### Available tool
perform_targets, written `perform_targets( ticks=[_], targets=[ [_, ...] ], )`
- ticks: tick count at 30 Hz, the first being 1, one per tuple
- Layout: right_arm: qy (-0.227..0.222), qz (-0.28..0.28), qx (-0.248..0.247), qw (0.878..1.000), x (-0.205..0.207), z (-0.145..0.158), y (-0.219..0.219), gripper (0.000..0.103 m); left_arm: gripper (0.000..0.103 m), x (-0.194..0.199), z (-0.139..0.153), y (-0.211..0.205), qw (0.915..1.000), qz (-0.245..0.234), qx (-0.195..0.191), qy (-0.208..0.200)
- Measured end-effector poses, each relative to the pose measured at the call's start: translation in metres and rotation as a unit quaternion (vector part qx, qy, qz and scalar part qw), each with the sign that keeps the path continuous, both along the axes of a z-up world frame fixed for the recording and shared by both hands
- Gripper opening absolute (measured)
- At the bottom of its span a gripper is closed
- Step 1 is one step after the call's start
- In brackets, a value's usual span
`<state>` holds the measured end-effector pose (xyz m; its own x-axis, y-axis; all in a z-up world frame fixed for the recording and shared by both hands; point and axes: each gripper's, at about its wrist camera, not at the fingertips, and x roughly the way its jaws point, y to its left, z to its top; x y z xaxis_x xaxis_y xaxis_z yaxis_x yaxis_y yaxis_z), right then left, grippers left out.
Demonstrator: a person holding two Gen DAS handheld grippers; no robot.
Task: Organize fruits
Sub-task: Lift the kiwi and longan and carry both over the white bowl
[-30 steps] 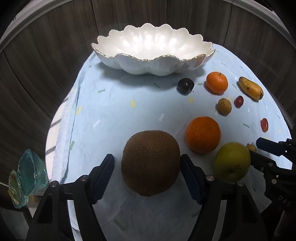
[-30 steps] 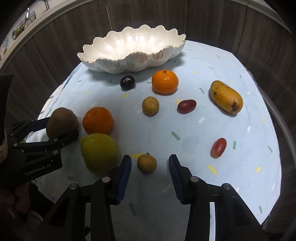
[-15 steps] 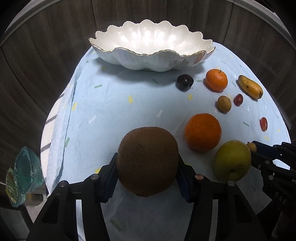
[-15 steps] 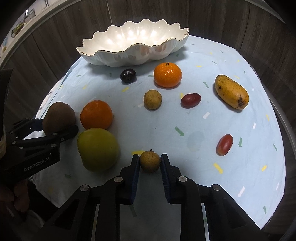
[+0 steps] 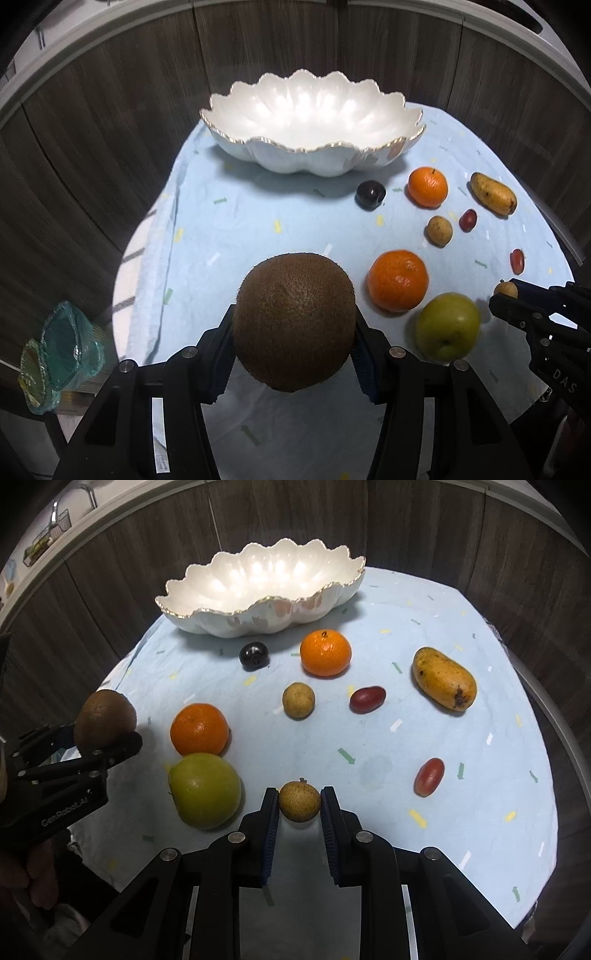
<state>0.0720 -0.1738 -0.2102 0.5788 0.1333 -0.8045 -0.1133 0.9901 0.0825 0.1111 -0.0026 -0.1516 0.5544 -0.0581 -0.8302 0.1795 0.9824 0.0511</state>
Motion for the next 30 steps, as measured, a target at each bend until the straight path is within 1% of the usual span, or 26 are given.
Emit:
perform_targets(
  ticks=[10, 17, 25, 30],
  targets=[
    [-0.033, -0.005, -0.003, 0.999, -0.003, 0.026, 0.000, 0.024, 0.054, -0.007, 0.024, -0.001, 0.9996, -0.004, -0.002, -0.029],
    [-0.054, -0.002, -0.003, 0.999, 0.003, 0.043, 0.002, 0.024, 0.054, -0.004, 0.040, 0.000, 0.9990, 0.002, -0.007, -0.043],
    [-0.080, -0.004, 0.012, 0.997, 0.024, 0.066, 0.004, 0.024, 0.054, 0.018, 0.062, -0.001, 0.9974, 0.000, -0.014, -0.071],
    [-0.097, -0.004, 0.016, 0.995, 0.040, 0.080, 0.004, 0.024, 0.054, 0.036, 0.072, -0.001, 0.9965, -0.002, -0.017, -0.082]
  ],
)
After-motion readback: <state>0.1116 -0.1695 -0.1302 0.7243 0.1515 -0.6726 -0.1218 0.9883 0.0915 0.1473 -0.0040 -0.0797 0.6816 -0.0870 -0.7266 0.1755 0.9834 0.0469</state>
